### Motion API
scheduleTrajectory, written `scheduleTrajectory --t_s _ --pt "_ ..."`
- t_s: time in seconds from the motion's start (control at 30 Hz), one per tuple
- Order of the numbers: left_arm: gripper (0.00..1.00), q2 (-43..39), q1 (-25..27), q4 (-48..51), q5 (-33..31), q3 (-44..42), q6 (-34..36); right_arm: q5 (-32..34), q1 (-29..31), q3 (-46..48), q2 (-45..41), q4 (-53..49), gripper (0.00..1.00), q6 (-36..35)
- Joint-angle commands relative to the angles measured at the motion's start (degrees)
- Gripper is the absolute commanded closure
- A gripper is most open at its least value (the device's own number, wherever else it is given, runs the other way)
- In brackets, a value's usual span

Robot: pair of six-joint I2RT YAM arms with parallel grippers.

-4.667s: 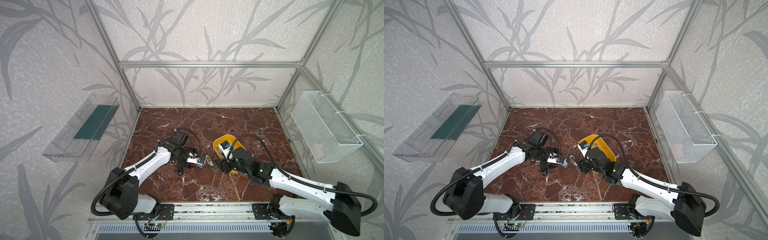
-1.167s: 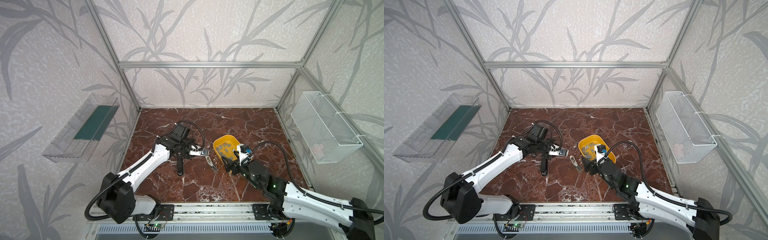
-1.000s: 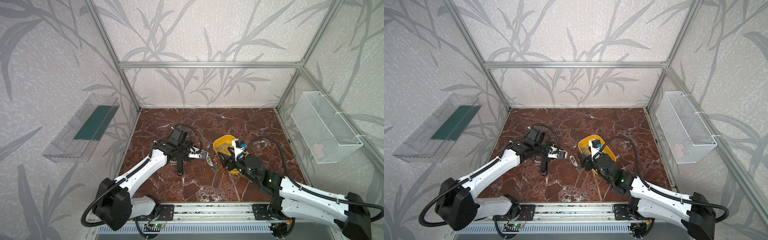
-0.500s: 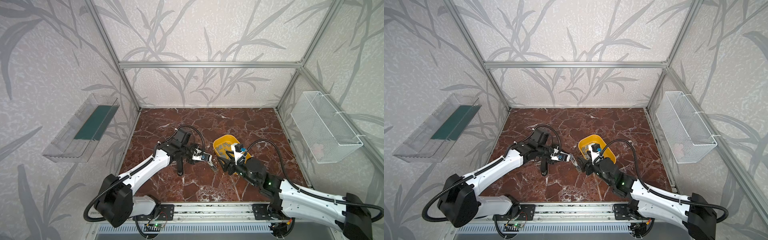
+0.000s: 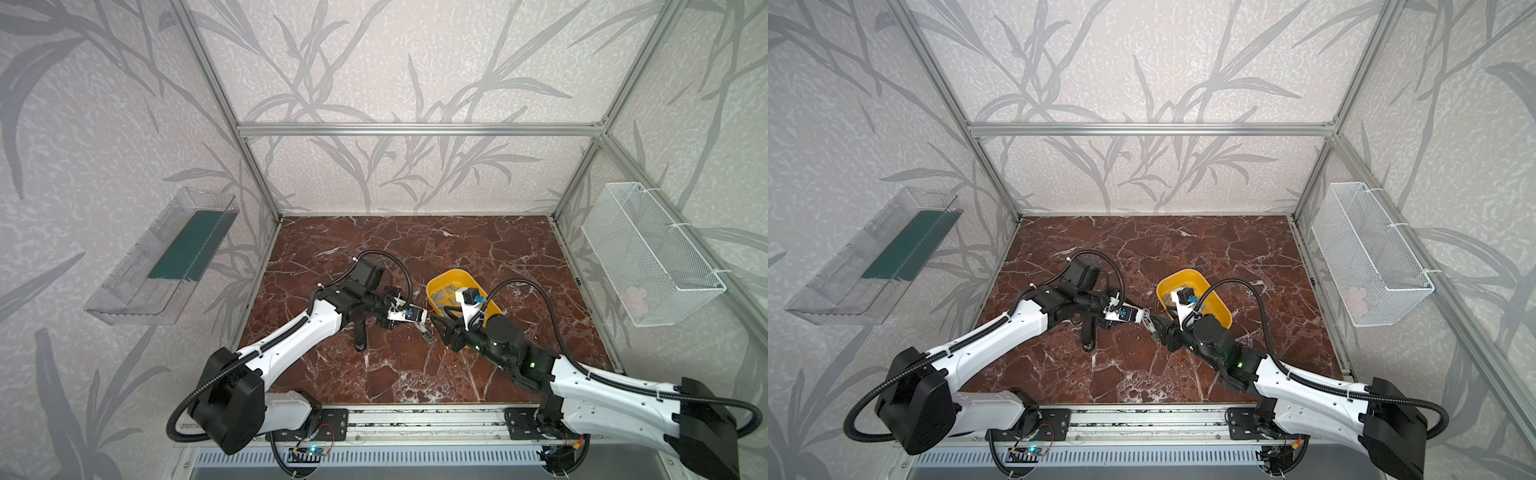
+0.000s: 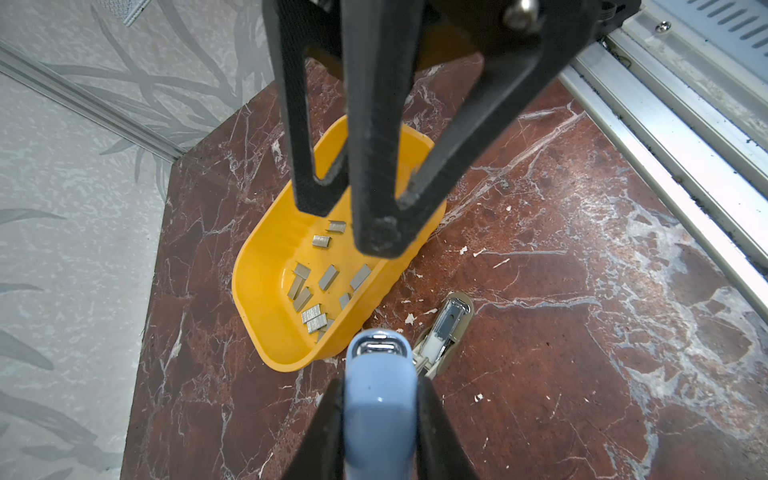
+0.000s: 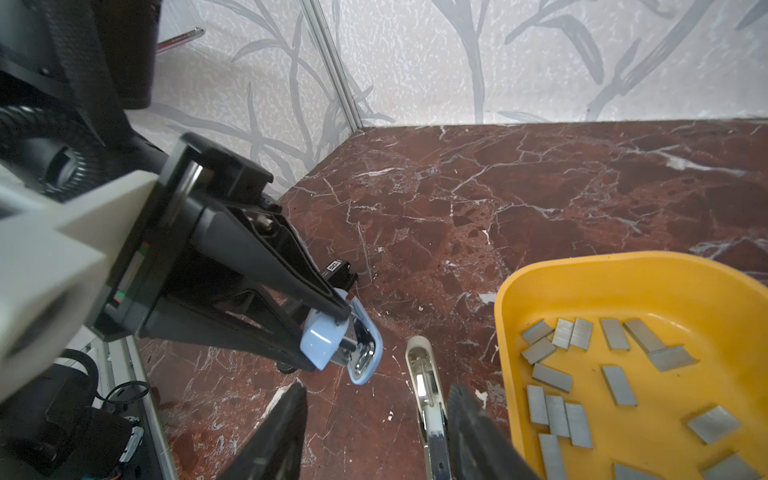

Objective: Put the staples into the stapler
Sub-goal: 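Bring the blue stapler toward the right gripper while it reaches for the other end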

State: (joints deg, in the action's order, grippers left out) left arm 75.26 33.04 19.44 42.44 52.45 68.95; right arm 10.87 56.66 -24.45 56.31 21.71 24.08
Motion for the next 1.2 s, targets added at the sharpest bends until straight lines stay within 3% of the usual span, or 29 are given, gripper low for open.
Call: scheduleTrajectory --t_s 0.0,0.33,1.03,1.17 --pt "1.00 -1.91 0.64 -2.58 2.83 1.18 -2.44 -0.66 -0.14 -2.40 1.35 1.22 0.47 0.78" --pt "1.00 -2.88 1.28 -2.74 3.83 1.12 -2.91 -0.21 -0.07 -3.42 3.89 0.61 0.51 0.80" --pt "1.00 -7.59 1.89 -5.64 11.85 -0.01 -8.14 3.78 -0.30 -3.93 7.40 -0.29 0.54 2.47" --pt "1.00 -8.94 1.90 -9.12 10.78 -1.63 -9.98 3.77 -0.32 -3.80 7.45 -0.20 0.54 2.63"
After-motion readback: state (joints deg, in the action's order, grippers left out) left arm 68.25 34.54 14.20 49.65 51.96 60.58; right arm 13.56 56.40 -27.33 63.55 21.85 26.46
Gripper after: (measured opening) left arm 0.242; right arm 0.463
